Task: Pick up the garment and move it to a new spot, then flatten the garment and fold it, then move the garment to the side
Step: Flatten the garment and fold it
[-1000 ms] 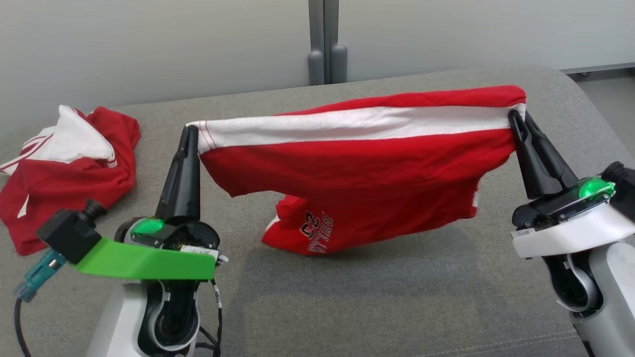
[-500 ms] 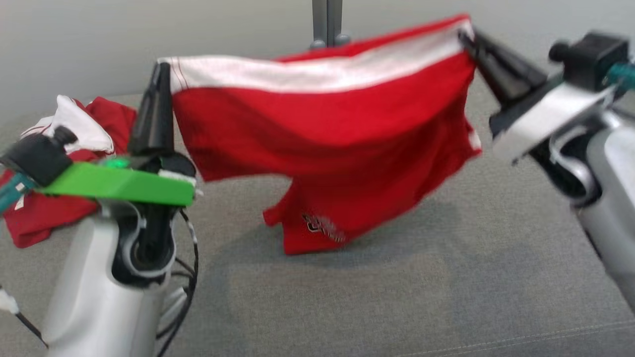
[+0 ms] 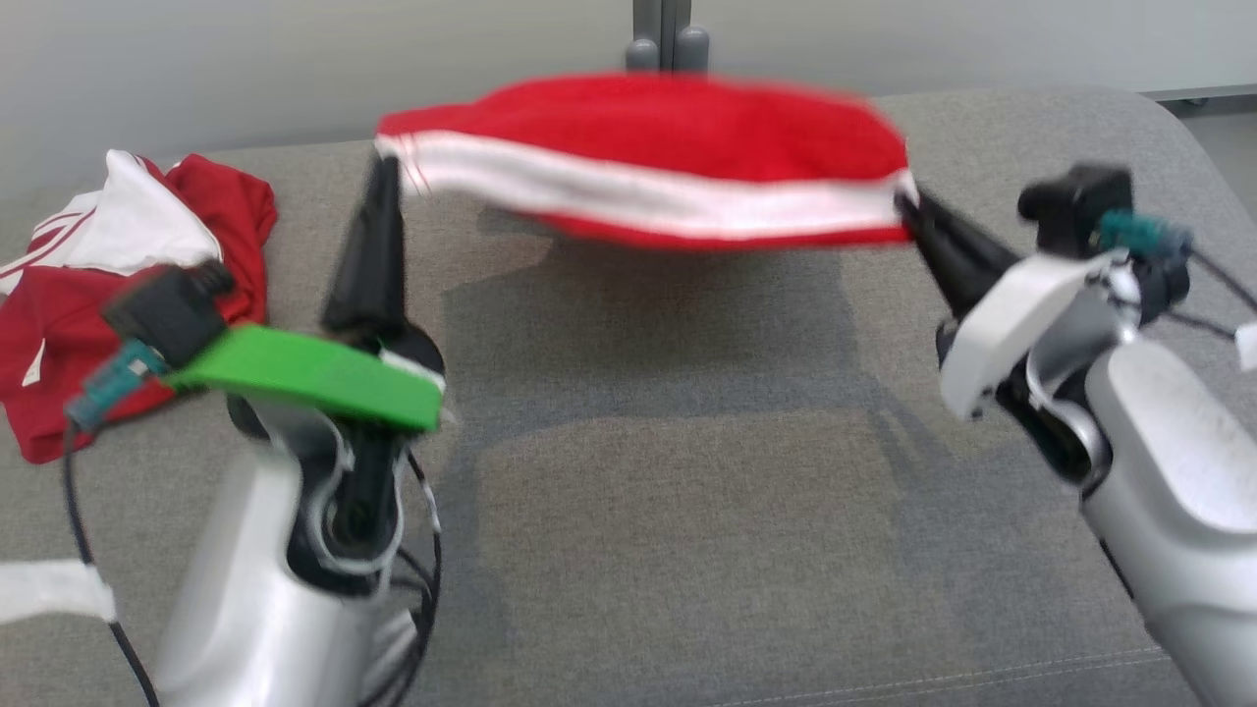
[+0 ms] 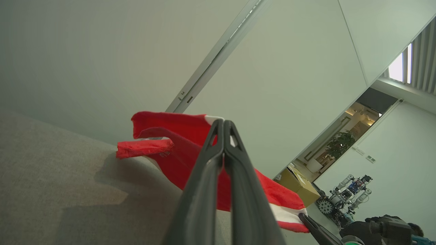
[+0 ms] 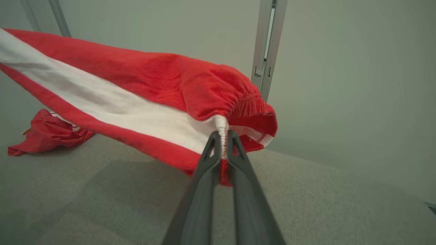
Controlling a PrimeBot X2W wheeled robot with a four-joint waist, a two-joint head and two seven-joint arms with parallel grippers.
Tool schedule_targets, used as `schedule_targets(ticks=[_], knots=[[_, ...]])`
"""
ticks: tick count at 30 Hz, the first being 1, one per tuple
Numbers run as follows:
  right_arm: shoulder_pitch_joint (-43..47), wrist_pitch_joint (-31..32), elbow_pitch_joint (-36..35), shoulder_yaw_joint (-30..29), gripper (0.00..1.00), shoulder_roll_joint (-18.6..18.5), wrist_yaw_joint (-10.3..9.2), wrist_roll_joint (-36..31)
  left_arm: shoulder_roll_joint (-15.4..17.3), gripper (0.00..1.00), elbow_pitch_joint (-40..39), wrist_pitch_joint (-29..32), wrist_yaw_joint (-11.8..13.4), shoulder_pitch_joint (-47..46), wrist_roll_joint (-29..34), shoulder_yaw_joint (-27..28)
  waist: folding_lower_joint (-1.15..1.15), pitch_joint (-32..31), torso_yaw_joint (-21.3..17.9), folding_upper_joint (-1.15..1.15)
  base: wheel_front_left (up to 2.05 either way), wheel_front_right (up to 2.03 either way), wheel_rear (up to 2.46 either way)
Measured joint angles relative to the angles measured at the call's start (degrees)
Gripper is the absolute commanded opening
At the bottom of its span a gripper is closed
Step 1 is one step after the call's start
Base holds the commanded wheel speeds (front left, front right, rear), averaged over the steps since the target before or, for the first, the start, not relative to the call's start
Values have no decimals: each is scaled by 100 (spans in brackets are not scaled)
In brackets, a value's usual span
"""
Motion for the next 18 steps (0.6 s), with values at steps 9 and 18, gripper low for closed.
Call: schedule_targets(ticks=[9, 18], knots=[[1629, -315, 781, 505, 0, 252, 1, 155, -20, 0, 861, -12, -56, 1905, -325, -747, 0, 370, -45, 0, 0, 0, 0], [1753, -1392, 778, 485, 0, 193, 8, -102, -2, 0, 1003, -433, -325, 1920, -349, -567, 0, 377, -98, 0, 0, 0, 0]])
